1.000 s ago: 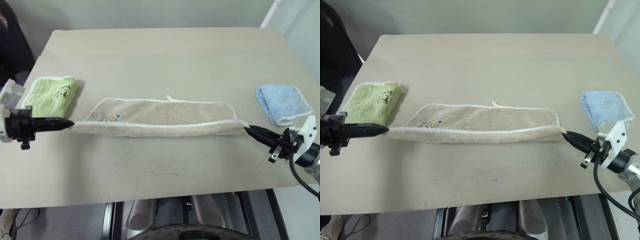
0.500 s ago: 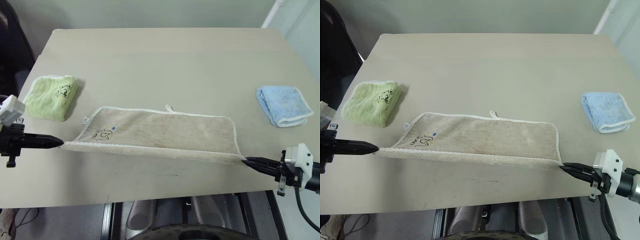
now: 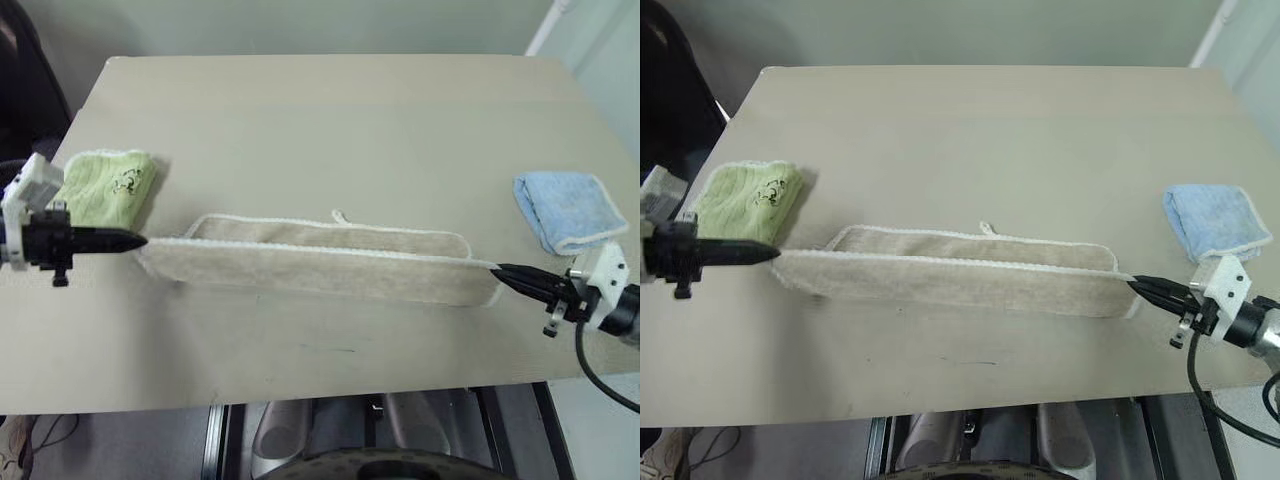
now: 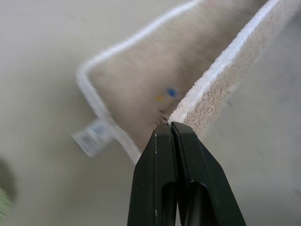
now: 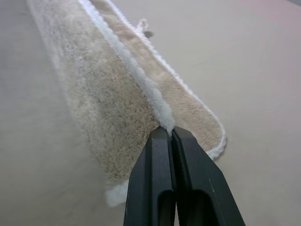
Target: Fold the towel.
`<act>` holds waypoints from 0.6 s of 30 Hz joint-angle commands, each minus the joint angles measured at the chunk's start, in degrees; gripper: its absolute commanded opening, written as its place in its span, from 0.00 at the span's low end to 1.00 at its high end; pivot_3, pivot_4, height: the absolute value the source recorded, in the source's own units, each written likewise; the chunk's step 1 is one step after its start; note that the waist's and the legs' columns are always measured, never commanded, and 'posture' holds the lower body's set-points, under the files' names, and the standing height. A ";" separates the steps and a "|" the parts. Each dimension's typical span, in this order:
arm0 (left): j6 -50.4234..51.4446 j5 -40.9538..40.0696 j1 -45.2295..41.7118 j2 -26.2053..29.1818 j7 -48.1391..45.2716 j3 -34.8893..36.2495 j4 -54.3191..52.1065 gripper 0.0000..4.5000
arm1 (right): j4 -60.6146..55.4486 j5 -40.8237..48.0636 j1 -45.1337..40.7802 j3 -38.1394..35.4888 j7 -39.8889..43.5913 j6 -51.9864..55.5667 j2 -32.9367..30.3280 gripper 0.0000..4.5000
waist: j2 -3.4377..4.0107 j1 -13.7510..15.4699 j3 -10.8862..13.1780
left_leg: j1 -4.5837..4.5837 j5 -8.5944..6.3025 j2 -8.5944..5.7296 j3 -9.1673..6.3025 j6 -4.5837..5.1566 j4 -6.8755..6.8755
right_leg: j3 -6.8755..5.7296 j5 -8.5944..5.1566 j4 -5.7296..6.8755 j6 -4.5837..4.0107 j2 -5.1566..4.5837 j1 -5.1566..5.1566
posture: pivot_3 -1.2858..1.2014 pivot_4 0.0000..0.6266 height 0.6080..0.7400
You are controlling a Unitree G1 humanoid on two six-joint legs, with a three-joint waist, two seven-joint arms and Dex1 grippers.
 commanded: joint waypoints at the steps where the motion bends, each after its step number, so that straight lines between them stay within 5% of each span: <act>1: -4.08 5.24 -6.34 -2.47 -2.77 -0.18 7.23 0.01 | 3.34 -1.81 -3.39 1.22 -1.67 -1.46 0.44 0.00 | 0.00 0.00 0.00 | 0.00 0.04 0.00 0.01 0.06 0.00 | -0.01 0.00 -0.02 0.00 0.00 0.00 | 0.52 0.24 0.72; 8: -10.59 12.80 -13.24 -10.58 -2.77 0.88 16.23 0.01 | 13.18 -5.08 -12.93 6.50 -3.47 -5.66 4.49 0.00 | -0.01 -0.17 -0.01 | 0.04 0.19 0.01 0.03 0.12 -0.04 | -0.05 0.06 -0.03 0.08 -0.01 0.02 | 0.52 0.24 0.72; 18: -15.22 17.07 -14.38 -13.81 -2.77 1.93 19.51 0.01 | 21.49 -6.84 -18.72 9.17 -2.51 -10.16 5.64 0.00 | 0.00 -0.05 0.00 | 0.02 0.35 0.01 0.04 0.28 -0.04 | -0.07 0.14 -0.03 0.21 -0.02 0.08 | 0.52 0.24 0.72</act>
